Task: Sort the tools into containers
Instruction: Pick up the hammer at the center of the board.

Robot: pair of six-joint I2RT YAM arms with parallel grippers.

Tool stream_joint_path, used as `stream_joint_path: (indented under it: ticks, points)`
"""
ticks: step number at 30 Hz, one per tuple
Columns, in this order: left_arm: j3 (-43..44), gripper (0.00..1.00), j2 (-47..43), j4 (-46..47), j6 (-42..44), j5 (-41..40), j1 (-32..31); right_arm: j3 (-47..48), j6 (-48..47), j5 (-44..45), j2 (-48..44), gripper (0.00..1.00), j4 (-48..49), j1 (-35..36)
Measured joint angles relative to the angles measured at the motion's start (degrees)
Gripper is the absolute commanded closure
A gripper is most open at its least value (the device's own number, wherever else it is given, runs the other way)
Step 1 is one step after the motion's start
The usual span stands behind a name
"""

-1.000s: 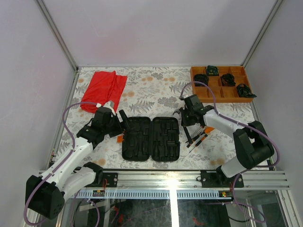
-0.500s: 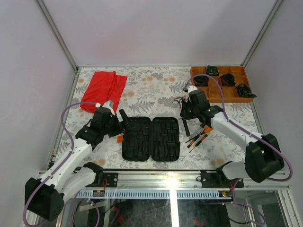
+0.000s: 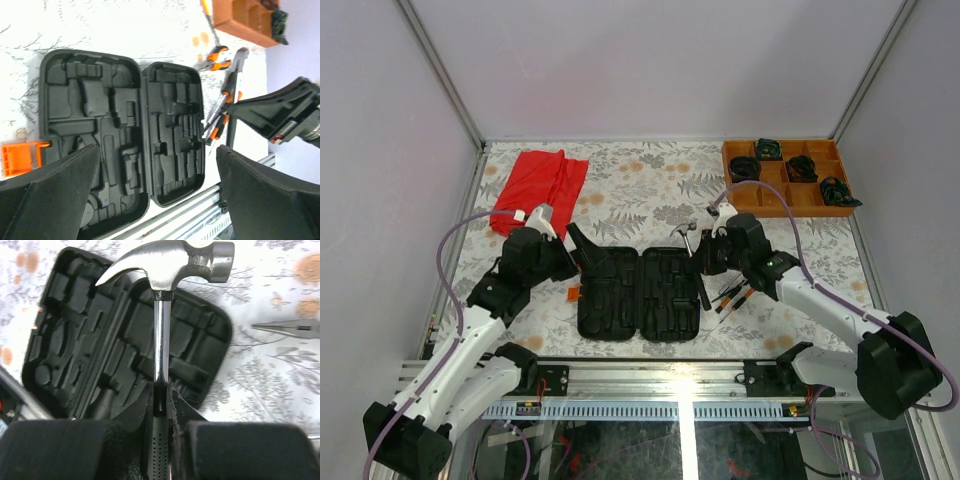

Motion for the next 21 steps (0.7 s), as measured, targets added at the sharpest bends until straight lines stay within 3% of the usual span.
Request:
stream_joint_path:
  ticks: [10,21]
  points:
    - [-1.6,0.02,-2.6,6.4,-0.9,5.5,0.0,-3.5,13.2,-0.9,-2.7,1.00,10.3,6.6]
    - [-5.0,0.11,-3.2,17.3,-5.3,10.6,-3.7,-7.8,28.5,-5.4,-4.0,1.00,27.3,7.4]
